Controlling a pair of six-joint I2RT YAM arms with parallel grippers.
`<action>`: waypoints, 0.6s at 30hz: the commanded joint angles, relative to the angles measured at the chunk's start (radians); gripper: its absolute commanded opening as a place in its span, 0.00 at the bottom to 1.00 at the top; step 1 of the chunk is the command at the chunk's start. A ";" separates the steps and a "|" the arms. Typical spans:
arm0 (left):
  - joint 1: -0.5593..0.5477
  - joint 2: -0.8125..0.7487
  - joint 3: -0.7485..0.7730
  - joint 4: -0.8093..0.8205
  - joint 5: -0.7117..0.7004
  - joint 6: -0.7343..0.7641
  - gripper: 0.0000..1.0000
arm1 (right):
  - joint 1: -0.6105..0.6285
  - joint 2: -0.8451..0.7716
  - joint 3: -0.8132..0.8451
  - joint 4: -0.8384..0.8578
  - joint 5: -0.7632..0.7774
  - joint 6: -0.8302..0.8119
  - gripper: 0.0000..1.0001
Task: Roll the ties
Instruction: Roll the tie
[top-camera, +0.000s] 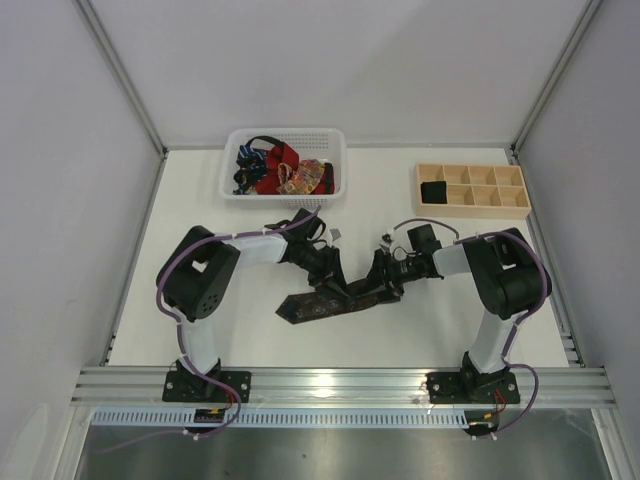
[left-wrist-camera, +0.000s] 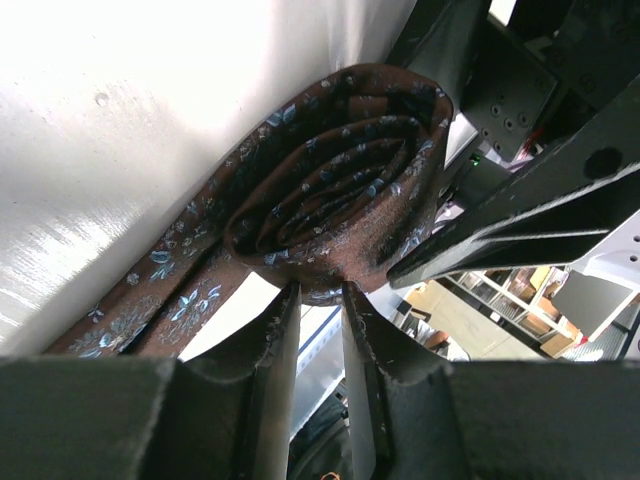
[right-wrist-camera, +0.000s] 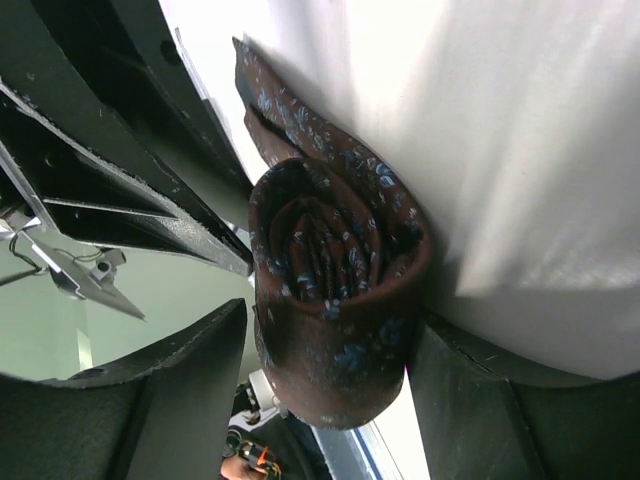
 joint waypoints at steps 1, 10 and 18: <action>-0.008 0.010 0.004 0.018 -0.001 -0.007 0.28 | 0.023 0.032 -0.032 0.084 0.052 0.018 0.68; -0.009 0.017 -0.002 0.015 -0.002 -0.003 0.28 | 0.038 0.019 -0.052 0.176 0.097 0.113 0.60; -0.006 0.008 -0.001 0.012 -0.001 0.010 0.28 | 0.051 -0.029 -0.052 0.136 0.146 0.115 0.47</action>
